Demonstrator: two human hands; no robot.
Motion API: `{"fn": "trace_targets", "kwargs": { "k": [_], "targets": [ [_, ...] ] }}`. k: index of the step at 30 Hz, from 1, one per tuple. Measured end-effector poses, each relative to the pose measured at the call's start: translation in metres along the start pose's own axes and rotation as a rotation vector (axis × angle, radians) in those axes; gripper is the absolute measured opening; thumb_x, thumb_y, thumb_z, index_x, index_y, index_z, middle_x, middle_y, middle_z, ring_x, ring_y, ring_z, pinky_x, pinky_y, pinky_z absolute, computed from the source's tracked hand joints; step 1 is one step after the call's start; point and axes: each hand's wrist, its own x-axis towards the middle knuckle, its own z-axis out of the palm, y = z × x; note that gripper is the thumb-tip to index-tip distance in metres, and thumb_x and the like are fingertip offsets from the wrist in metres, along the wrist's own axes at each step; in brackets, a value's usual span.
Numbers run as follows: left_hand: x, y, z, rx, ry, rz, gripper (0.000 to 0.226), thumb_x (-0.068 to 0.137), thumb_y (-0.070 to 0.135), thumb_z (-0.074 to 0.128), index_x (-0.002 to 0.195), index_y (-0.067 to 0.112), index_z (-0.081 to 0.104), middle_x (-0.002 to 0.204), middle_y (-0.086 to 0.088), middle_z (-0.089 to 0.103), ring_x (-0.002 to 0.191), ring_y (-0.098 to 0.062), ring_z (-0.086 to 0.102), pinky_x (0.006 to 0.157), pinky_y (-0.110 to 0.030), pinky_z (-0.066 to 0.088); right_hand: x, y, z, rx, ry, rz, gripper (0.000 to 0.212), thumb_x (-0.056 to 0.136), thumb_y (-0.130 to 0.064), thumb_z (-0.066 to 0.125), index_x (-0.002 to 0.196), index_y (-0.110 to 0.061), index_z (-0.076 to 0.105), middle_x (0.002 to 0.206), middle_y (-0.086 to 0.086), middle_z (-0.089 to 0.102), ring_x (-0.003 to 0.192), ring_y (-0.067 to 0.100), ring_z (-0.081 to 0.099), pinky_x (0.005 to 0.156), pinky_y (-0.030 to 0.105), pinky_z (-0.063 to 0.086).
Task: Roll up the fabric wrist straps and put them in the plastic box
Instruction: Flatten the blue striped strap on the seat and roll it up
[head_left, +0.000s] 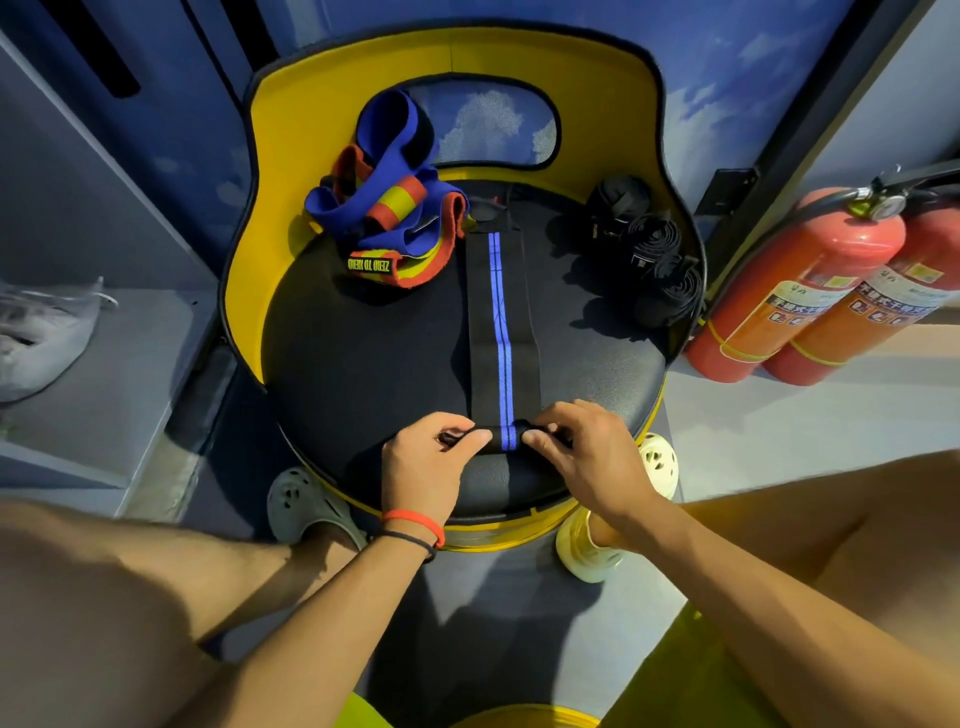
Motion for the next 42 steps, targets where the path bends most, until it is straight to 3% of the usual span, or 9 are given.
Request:
{"fn": "trace_targets", "kwargs": {
  "k": [9, 13, 17, 20, 24, 27, 31, 36, 42],
  "targets": [
    [0.018, 0.004, 0.006, 0.017, 0.005, -0.097, 0.019, 0.079, 0.035, 0.083, 0.076, 0.022, 0.070, 0.068, 0.006, 0.069, 0.059, -0.010, 0.068, 0.061, -0.027, 0.055, 0.000, -0.005, 0.013, -0.016, 0.126, -0.167, 0.006, 0.098, -0.021, 0.065, 0.102, -0.017, 0.067, 0.102, -0.004, 0.055, 0.090, 0.017, 0.047, 0.076, 0.027, 0.043],
    [0.030, 0.008, 0.012, 0.098, 0.074, -0.052, 0.023, 0.078, 0.039, 0.083, 0.075, 0.025, 0.065, 0.078, 0.008, 0.065, 0.071, -0.013, 0.066, 0.063, -0.032, 0.054, -0.005, 0.002, 0.012, -0.162, 0.076, -0.205, 0.032, 0.092, -0.026, 0.073, 0.122, -0.016, 0.067, 0.120, -0.001, 0.061, 0.103, 0.022, 0.052, 0.087, 0.034, 0.051],
    [0.031, 0.011, 0.018, 0.155, 0.080, 0.092, 0.020, 0.083, 0.034, 0.079, 0.074, 0.022, 0.065, 0.083, 0.009, 0.057, 0.078, -0.016, 0.060, 0.062, -0.026, 0.048, -0.001, 0.003, 0.010, -0.204, 0.084, -0.174, 0.037, 0.094, -0.025, 0.071, 0.129, -0.016, 0.067, 0.125, 0.002, 0.057, 0.108, 0.023, 0.053, 0.087, 0.035, 0.054],
    [0.025, 0.002, 0.014, 0.101, 0.035, 0.173, 0.013, 0.085, 0.032, 0.079, 0.088, 0.020, 0.074, 0.091, 0.009, 0.064, 0.082, -0.012, 0.065, 0.070, -0.026, 0.055, 0.003, 0.002, 0.010, -0.225, 0.101, -0.172, 0.033, 0.097, -0.025, 0.066, 0.128, -0.015, 0.068, 0.117, 0.003, 0.057, 0.099, 0.025, 0.054, 0.080, 0.040, 0.054],
    [0.017, -0.003, 0.002, 0.088, -0.129, 0.160, 0.036, 0.082, 0.020, 0.082, 0.117, 0.018, 0.074, 0.112, 0.006, 0.062, 0.094, -0.012, 0.066, 0.083, -0.021, 0.058, 0.010, -0.001, 0.008, -0.239, 0.078, -0.138, 0.032, 0.097, -0.026, 0.063, 0.127, -0.016, 0.067, 0.109, 0.002, 0.062, 0.092, 0.026, 0.055, 0.077, 0.043, 0.053],
    [0.017, 0.000, -0.005, 0.108, -0.123, 0.135, 0.031, 0.084, 0.023, 0.080, 0.114, 0.016, 0.076, 0.105, 0.004, 0.066, 0.089, -0.009, 0.067, 0.082, -0.020, 0.058, 0.009, -0.004, 0.001, -0.160, 0.060, -0.130, 0.025, 0.095, -0.026, 0.066, 0.119, -0.021, 0.065, 0.101, -0.001, 0.066, 0.086, 0.024, 0.056, 0.076, 0.042, 0.051],
    [0.015, 0.005, -0.012, 0.137, -0.158, 0.025, 0.026, 0.085, 0.030, 0.079, 0.108, 0.018, 0.078, 0.095, 0.005, 0.071, 0.083, -0.003, 0.065, 0.068, -0.005, 0.047, 0.005, -0.003, -0.005, -0.071, 0.044, -0.064, 0.016, 0.093, -0.036, 0.069, 0.101, -0.025, 0.060, 0.088, -0.007, 0.066, 0.081, 0.019, 0.052, 0.071, 0.037, 0.044],
    [0.012, 0.010, -0.017, 0.100, -0.247, -0.148, 0.019, 0.089, 0.039, 0.072, 0.088, 0.021, 0.080, 0.068, 0.004, 0.074, 0.068, -0.009, 0.071, 0.068, -0.023, 0.054, 0.002, -0.004, -0.008, 0.077, 0.014, 0.042, 0.022, 0.093, -0.044, 0.069, 0.101, -0.023, 0.070, 0.088, -0.005, 0.069, 0.081, 0.017, 0.059, 0.069, 0.035, 0.051],
    [0.013, 0.018, -0.014, 0.107, -0.207, -0.209, 0.026, 0.088, 0.038, 0.074, 0.077, 0.015, 0.076, 0.062, -0.001, 0.073, 0.057, -0.005, 0.070, 0.069, -0.028, 0.059, 0.004, -0.003, 0.004, 0.085, 0.107, 0.027, 0.018, 0.093, -0.038, 0.071, 0.096, -0.021, 0.065, 0.088, -0.003, 0.055, 0.081, 0.018, 0.052, 0.070, 0.035, 0.048]
  ]
}}
